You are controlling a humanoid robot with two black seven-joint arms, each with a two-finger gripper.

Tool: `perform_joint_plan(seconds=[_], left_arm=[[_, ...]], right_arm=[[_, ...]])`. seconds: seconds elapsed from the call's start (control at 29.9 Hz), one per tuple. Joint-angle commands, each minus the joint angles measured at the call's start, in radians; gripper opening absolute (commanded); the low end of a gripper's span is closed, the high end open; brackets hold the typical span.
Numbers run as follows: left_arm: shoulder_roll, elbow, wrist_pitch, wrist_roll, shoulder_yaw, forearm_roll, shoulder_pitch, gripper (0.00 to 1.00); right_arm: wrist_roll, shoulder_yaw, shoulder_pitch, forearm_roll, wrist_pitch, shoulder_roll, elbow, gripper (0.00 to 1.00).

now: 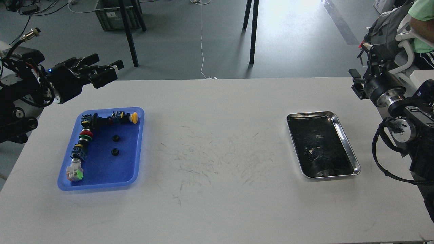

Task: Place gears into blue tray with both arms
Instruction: 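Lift the left gripper up away from the blue tray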

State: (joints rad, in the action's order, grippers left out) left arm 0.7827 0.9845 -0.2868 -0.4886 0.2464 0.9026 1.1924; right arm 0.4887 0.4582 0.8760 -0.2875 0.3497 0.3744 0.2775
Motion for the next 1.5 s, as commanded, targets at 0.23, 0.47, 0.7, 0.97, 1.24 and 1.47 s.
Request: perform_joint_plan(seconds=[0.23, 0.47, 0.7, 0.97, 1.24, 1.47], left_arm=[[-0.270, -0.250, 0.092, 0.000, -0.183, -0.449, -0.013, 0.98], [-0.384, -0.320, 0.319, 0.013, -0.341, -0.498, -0.024, 0.98], [-0.476, -0.348, 0.365, 0.079, -0.459, -0.537, -0.080, 0.98], [-0.473, -0.346, 0.441, 0.074, -0.532, -0.573, -0.134, 0.99], [-0.451, -0.337, 0.540, 0.036, -0.625, -0.577, -0.189, 0.98], [-0.456, -0.365, 0.538, 0.000, -0.633, -0.582, -0.252, 0.98]], right_arm=[[0.000, 0.010, 0.029, 0.002, -0.049, 0.011, 0.032, 0.96], [0.000, 0.011, 0.077, 0.002, -0.054, 0.008, 0.034, 0.96], [0.000, 0.014, 0.109, 0.010, -0.052, 0.009, 0.069, 0.96], [0.000, 0.054, 0.113, 0.016, -0.054, 0.026, 0.121, 0.97], [0.000, 0.077, 0.104, 0.018, -0.044, 0.034, 0.134, 0.97], [0.000, 0.079, 0.092, 0.025, -0.020, 0.043, 0.144, 0.97]])
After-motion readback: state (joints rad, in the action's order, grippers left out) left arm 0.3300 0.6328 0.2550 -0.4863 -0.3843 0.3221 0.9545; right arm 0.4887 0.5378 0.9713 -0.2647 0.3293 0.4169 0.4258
